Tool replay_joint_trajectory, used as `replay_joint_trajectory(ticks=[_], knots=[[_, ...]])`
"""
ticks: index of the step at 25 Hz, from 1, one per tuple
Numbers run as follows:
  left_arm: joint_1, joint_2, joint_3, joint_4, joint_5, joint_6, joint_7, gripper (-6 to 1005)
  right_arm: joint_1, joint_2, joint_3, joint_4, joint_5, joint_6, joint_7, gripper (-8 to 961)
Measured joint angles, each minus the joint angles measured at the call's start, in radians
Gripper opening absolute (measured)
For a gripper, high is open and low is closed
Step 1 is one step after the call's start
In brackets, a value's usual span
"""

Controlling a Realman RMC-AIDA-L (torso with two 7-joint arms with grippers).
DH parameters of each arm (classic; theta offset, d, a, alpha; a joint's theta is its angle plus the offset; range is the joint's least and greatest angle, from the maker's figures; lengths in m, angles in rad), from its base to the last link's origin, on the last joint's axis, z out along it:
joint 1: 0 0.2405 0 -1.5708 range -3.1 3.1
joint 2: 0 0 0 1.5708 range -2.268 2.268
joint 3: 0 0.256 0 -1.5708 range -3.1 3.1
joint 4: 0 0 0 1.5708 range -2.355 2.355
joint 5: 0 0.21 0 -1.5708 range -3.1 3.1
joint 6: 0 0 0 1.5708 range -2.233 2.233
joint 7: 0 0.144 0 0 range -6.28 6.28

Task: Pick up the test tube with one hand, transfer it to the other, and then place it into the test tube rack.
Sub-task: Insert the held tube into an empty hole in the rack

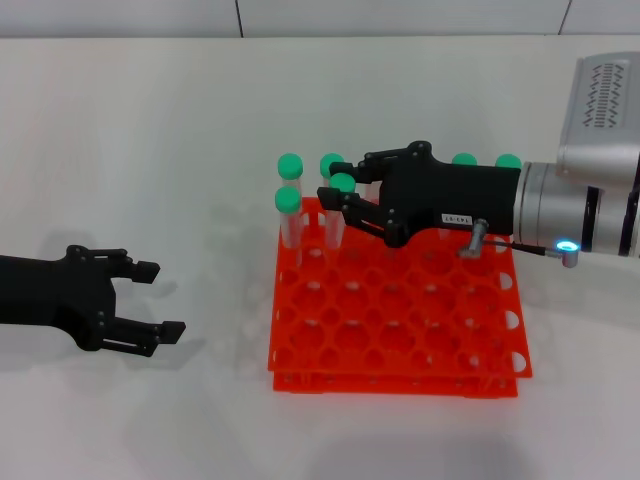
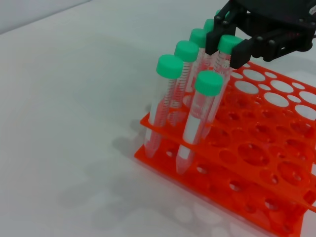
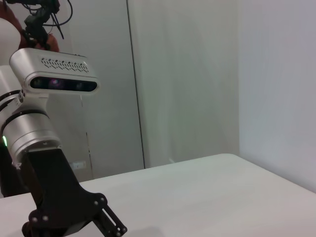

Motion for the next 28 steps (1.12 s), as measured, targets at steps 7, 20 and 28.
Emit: replay_joint_trajectory(ticks=[7,20,28], knots=[[0.0,0.0,0.002,0.0,0.0,0.0,0.0,886,0.003,0.0,0.0,0.001,0.0,-0.002,0.0,352],[0.0,0.0,0.002,0.0,0.0,0.0,0.0,886,0.006,0.0,0.0,0.001,0.0,-0.006,0.003,361],[0.0,0.0,0.001,0.0,0.0,0.0,0.0,886,0.008,-0.001,0.002,-0.006,0.0,-0.018,0.017,366]])
